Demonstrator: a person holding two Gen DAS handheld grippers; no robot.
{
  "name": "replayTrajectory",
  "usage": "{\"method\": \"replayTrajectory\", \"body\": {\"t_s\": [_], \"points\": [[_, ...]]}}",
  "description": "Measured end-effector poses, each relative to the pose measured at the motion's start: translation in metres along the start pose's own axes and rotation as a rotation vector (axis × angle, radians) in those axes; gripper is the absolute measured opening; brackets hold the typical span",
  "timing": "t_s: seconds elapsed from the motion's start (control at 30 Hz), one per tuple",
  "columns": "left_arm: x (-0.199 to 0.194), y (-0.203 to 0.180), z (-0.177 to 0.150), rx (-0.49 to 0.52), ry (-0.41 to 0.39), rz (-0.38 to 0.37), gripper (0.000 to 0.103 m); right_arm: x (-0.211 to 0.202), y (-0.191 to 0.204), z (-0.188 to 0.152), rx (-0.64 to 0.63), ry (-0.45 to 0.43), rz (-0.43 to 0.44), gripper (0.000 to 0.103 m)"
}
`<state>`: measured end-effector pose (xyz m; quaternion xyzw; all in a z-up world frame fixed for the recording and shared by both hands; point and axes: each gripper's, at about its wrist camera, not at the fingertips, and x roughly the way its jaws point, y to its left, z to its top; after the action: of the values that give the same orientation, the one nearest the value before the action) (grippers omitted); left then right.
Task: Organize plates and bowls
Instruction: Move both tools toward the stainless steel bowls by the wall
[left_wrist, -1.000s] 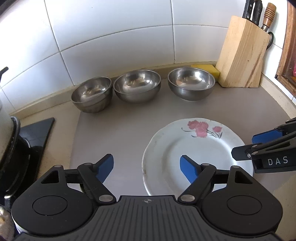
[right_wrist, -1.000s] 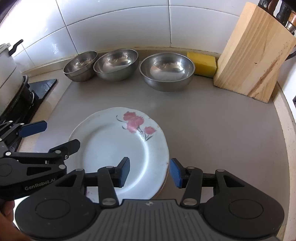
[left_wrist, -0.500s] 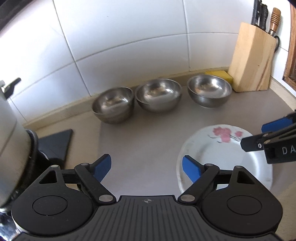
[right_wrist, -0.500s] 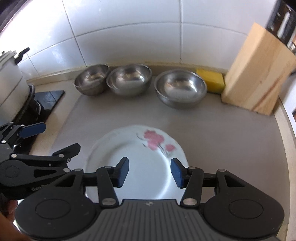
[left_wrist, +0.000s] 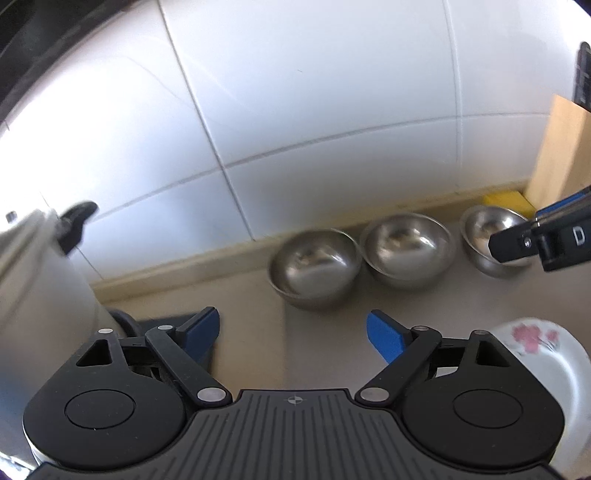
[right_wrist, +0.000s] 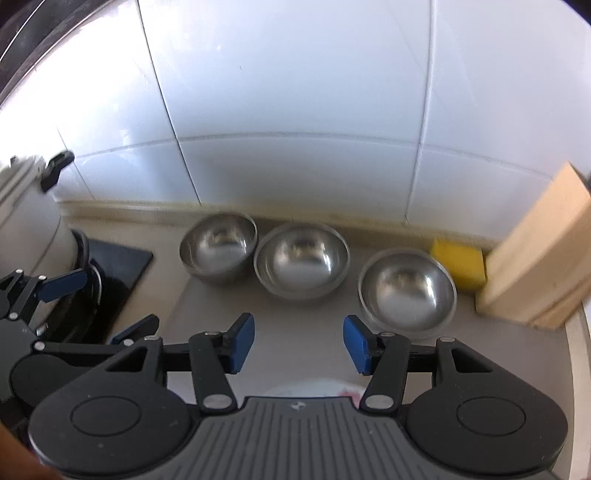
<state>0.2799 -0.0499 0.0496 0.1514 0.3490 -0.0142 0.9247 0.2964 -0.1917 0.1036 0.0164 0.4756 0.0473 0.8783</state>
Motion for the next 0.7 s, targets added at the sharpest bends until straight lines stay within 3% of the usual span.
{"method": "replayTrajectory", "body": {"t_s": [0.27,0.7], "points": [[0.025,0.028,0.035,-0.06,0.019,0.044,0.091,0.02,0.021,0.053,-0.025,-0.01,0.016,0.043],[0.109,0.037,0.046,-0.101,0.134,0.083,0.091,0.118,0.024,0.088,0.0,0.094,0.032,0.043]]}}
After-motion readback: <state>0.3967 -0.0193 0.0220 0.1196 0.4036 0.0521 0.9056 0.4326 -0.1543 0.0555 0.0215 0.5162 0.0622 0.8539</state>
